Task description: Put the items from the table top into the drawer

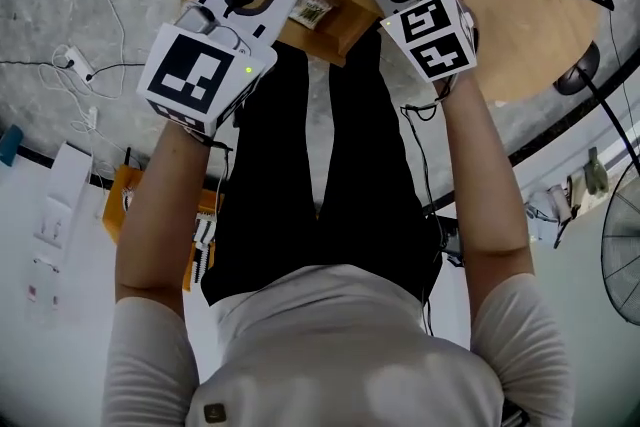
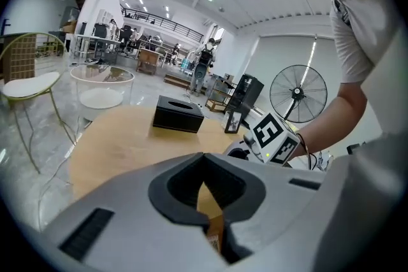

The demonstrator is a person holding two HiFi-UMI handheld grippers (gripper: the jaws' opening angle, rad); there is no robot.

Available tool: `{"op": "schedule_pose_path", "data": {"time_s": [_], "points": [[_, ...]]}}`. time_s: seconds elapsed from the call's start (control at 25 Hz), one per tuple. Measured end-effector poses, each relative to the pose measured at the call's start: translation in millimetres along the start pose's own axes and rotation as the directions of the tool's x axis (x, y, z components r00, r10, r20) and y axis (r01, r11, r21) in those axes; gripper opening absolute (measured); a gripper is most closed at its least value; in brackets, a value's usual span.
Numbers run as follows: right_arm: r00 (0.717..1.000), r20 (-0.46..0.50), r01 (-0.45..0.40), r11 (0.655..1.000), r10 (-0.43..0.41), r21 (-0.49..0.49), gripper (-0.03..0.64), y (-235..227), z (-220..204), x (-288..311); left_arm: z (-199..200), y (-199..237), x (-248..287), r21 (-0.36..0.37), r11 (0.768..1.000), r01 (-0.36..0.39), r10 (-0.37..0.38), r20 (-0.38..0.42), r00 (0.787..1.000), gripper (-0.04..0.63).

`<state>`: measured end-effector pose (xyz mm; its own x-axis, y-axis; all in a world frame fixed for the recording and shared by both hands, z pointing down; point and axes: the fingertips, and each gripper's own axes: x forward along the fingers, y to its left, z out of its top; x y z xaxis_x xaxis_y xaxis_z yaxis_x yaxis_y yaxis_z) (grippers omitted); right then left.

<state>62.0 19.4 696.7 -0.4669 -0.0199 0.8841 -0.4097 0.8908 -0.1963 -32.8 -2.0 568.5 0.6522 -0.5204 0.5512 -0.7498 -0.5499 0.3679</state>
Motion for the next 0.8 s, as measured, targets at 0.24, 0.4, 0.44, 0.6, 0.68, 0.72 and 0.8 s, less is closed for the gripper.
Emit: {"op": "schedule_pose_path", "data": {"time_s": [0.24,0.4,0.44,0.6,0.68,0.72,0.8], "points": [[0.999,-0.011,-0.050,0.998,0.050,-0.024,0.207,59,28,31,-30,23,-45,-0.068,0.996,-0.051,0.053,0.026,0.998,0.009],[0.996,-0.029,-0.088,0.994,0.086,-0.060,0.207,92,45,48,-55,36,-72,-0.116,0.989,-0.087,0.092,0.034,0.995,0.009],[0.995,-0.033,-0.093,0.993,0.091,-0.067,0.207,98,49,52,-60,40,-77,-0.127,0.987,-0.095,0.101,0.036,0.994,0.009],[0.993,-0.047,-0.114,0.989,0.110,-0.091,0.207,119,58,67,-75,51,-94,-0.163,0.979,-0.123,0.132,0.044,0.990,0.009],[0.991,-0.064,-0.121,0.987,0.115,-0.107,0.207,125,56,75,-78,55,-99,-0.184,0.973,-0.138,0.150,0.054,0.987,0.009],[0.991,-0.074,-0.120,0.986,0.112,-0.113,0.207,126,54,79,-80,58,-101,-0.193,0.971,-0.144,0.158,0.060,0.986,0.009],[0.991,-0.091,-0.111,0.986,0.101,-0.121,0.207,127,51,86,-84,63,-104,-0.204,0.967,-0.154,0.170,0.065,0.983,0.009]]}}
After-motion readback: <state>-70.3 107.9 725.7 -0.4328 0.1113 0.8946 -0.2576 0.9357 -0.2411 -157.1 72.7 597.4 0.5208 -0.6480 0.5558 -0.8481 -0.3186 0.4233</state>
